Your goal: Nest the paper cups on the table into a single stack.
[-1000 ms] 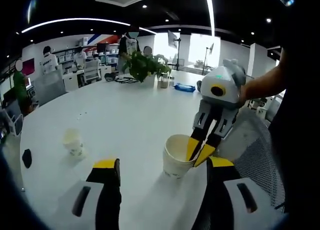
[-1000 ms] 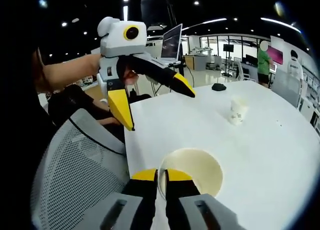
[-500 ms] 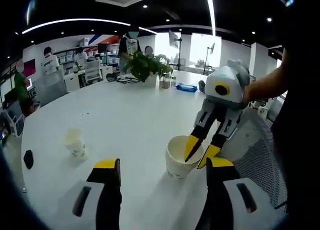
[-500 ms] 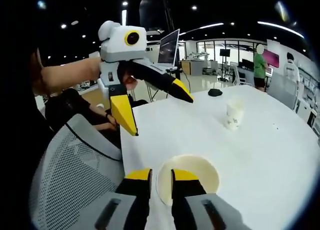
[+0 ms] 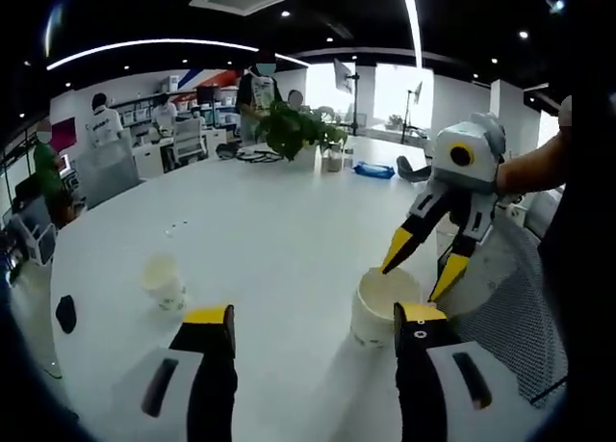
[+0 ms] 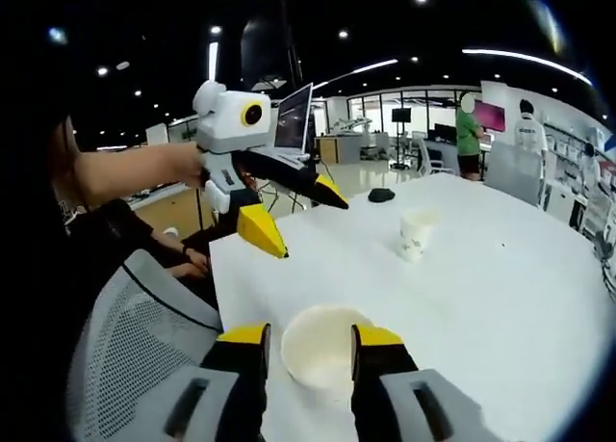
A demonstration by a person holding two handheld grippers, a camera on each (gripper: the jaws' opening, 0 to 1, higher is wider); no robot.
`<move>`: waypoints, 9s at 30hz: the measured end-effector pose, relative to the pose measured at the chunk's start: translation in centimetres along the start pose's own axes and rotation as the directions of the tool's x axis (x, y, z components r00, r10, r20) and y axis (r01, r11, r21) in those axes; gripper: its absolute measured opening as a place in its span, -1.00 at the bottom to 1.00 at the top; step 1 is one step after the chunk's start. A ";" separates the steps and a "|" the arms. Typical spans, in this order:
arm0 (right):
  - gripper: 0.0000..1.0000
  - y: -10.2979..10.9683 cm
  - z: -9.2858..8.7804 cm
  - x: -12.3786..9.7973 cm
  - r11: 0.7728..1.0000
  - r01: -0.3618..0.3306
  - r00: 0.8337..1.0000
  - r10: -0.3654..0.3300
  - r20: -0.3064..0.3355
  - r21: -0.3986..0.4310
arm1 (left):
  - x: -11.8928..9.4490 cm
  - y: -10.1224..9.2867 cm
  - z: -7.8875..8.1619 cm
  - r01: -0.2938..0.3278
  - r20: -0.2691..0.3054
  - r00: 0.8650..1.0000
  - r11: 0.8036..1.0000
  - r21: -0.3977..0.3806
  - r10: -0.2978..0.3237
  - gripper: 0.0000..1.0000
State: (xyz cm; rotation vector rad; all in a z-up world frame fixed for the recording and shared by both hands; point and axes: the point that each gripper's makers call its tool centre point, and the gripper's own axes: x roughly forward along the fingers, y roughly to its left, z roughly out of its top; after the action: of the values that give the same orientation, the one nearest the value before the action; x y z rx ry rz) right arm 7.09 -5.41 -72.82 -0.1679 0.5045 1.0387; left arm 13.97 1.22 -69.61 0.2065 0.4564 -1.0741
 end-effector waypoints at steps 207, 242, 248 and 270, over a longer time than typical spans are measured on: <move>0.64 -4.0 -3.7 -5.3 0.949 0.215 0.960 -0.248 0.127 0.231 | 4.7 -12.0 -1.3 0.424 -0.356 0.887 0.825 0.373 -0.295 -1.00; 0.02 -2.4 -1.2 -2.2 0.988 0.096 0.983 -0.113 0.141 0.124 | 3.7 -8.0 -1.8 0.275 -0.274 0.942 0.910 0.309 -0.192 -0.57; -0.23 -1.7 -1.2 -1.7 0.993 0.072 0.988 -0.084 0.131 0.091 | 4.0 -8.0 -2.3 0.278 -0.283 0.939 0.913 0.299 -0.194 -0.58; -0.20 -1.3 -2.0 -1.2 0.996 0.051 0.994 -0.058 0.095 0.073 | 3.9 -8.3 -1.9 0.272 -0.228 0.950 0.927 0.258 -0.215 -0.56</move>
State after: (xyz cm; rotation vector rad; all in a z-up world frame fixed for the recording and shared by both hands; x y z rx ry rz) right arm 7.10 -7.77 -74.14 -0.0676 0.4455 0.9697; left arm 7.77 -5.10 -72.58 0.5278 0.5115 -1.3727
